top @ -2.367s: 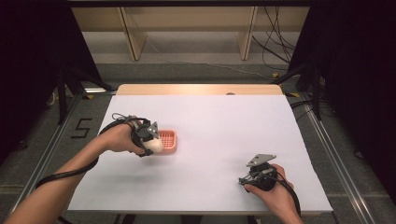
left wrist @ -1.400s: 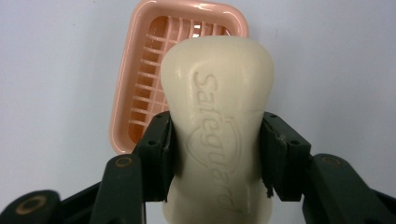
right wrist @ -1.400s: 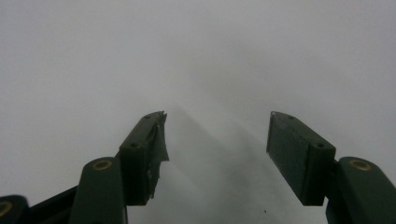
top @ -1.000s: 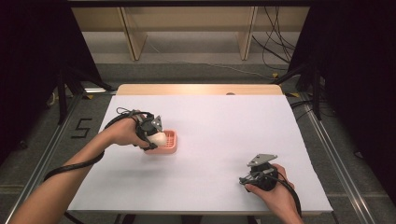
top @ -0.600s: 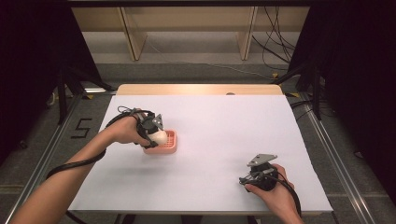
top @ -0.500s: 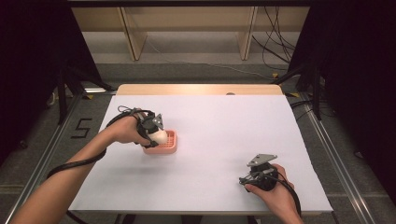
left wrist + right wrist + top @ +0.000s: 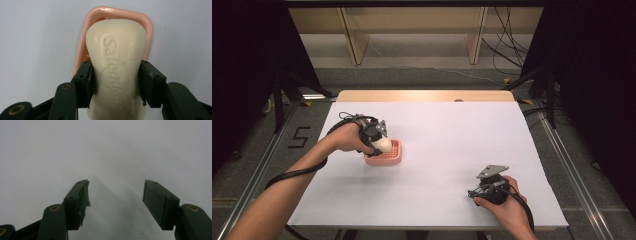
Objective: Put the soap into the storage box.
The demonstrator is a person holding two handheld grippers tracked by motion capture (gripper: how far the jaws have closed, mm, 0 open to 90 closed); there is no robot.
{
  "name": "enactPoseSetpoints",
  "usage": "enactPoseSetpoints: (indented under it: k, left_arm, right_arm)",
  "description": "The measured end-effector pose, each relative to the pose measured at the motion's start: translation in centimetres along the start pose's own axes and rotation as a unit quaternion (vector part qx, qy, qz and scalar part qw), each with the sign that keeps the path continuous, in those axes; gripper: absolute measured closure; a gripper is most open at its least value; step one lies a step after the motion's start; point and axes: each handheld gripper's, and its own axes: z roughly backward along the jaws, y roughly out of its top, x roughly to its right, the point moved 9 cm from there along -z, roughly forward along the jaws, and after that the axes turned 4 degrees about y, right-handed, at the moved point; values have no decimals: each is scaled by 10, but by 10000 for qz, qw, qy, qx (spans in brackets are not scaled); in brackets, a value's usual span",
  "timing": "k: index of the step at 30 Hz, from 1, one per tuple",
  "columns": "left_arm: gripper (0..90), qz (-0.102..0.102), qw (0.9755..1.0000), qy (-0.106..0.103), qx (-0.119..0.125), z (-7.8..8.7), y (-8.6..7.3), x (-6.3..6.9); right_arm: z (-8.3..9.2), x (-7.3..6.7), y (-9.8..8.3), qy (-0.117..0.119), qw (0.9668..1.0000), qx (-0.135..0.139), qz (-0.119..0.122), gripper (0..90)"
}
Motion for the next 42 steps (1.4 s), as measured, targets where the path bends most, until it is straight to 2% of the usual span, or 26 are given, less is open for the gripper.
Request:
enactPoseSetpoints:
  k: [1, 3, 7, 10, 11, 14, 15, 19, 25, 26, 30, 31, 32, 33, 36, 42]
  left_arm:
    - [494, -6, 10000, 5, 4, 0, 0, 0]
    - [494, 8, 10000, 3, 0, -1, 1, 0]
    - [494, -14, 10000, -3, -1, -3, 1, -1]
    - [494, 74, 10000, -23, 10, -5, 2, 0]
    - [494, -25, 10000, -14, 12, -6, 3, -2]
    - [494, -31, 10000, -21, 7, -7, 4, -1]
    - [494, 46, 10000, -28, 15, -7, 4, 0]
    - [494, -40, 10000, -16, 12, -9, 4, -2]
    - [494, -25, 10000, -2, 78, -12, 6, -2]
    - [494, 45, 10000, -26, 56, -13, 5, -1]
    - [494, 46, 10000, -35, 52, -15, 5, -1]
    - [494, -17, 10000, -26, 57, -16, 6, -2]
    - [494, 38, 10000, -54, 41, -16, 5, 0]
    - [494, -45, 10000, -31, 58, -17, 6, -2]
    - [494, 28, 10000, -45, 63, -19, 6, 0]
    - [494, 11, 10000, -51, 41, -21, 6, -1]
  right_arm:
    - [1, -1, 0, 27, 10000, -23, -51, 381]
    - [0, 0, 0, -5, 10000, 1, 21, 381]
    - [1, 1, 0, -24, 10000, -12, 17, 381]
    - [1, 1, -1, -3, 10000, -35, 30, 381]
    - [1, 1, -1, -3, 10000, -35, 30, 381]
    - [2, 0, 0, -6, 10000, -31, -72, 381]
    - [3, 0, 0, -4, 10000, -31, -68, 381]
    - [2, 0, 0, -5, 10000, -22, -60, 381]
    - [2, 0, 0, 5, 10000, -6, -71, 381]
    - [2, 0, 0, -9, 10000, -20, -69, 381]
    - [3, 0, 0, -17, 10000, -1, -61, 381]
    - [3, 1, 0, -20, 10000, 2, -38, 381]
    - [3, 0, 0, -2, 10000, -1, -53, 381]
    - [3, 0, 0, 4, 10000, -8, -63, 381]
    - [3, 0, 0, -2, 10000, -6, -76, 381]
    - [3, 0, 0, 4, 10000, -6, -69, 381]
